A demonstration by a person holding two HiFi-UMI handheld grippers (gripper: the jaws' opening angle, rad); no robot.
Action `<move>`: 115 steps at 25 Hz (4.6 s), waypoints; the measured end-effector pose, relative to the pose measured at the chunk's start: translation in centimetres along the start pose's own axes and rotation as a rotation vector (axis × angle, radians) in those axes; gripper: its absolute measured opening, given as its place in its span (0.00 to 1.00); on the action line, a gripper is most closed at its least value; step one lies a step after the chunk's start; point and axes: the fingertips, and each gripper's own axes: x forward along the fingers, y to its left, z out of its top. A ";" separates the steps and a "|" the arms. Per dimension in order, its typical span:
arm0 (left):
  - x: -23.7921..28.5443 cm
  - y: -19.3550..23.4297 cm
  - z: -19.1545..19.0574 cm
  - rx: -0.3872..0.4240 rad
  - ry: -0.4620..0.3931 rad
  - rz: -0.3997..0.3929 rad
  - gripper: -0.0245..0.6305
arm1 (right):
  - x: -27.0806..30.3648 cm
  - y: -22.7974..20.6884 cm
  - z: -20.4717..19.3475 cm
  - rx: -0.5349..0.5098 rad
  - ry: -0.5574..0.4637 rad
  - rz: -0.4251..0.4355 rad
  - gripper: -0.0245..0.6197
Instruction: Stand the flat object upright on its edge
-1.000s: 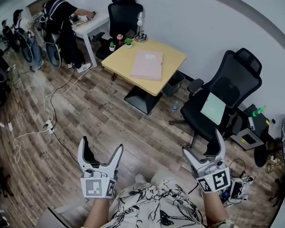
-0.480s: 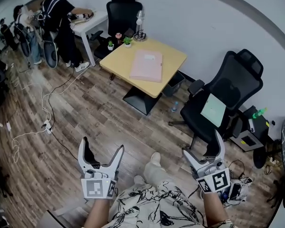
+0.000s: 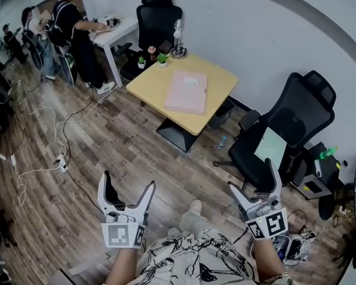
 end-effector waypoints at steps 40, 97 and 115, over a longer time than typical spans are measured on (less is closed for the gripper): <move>18.2 0.8 -4.0 -0.037 0.077 0.102 0.87 | 18.3 -13.2 -5.8 0.074 0.024 0.112 0.87; 49.7 23.8 -7.5 -0.060 0.135 -0.168 0.87 | 50.6 -16.6 -11.4 0.092 0.051 -0.175 0.87; 64.0 19.7 -13.5 -0.042 0.280 -0.347 0.87 | 54.4 -28.3 -16.1 0.062 0.140 -0.360 0.87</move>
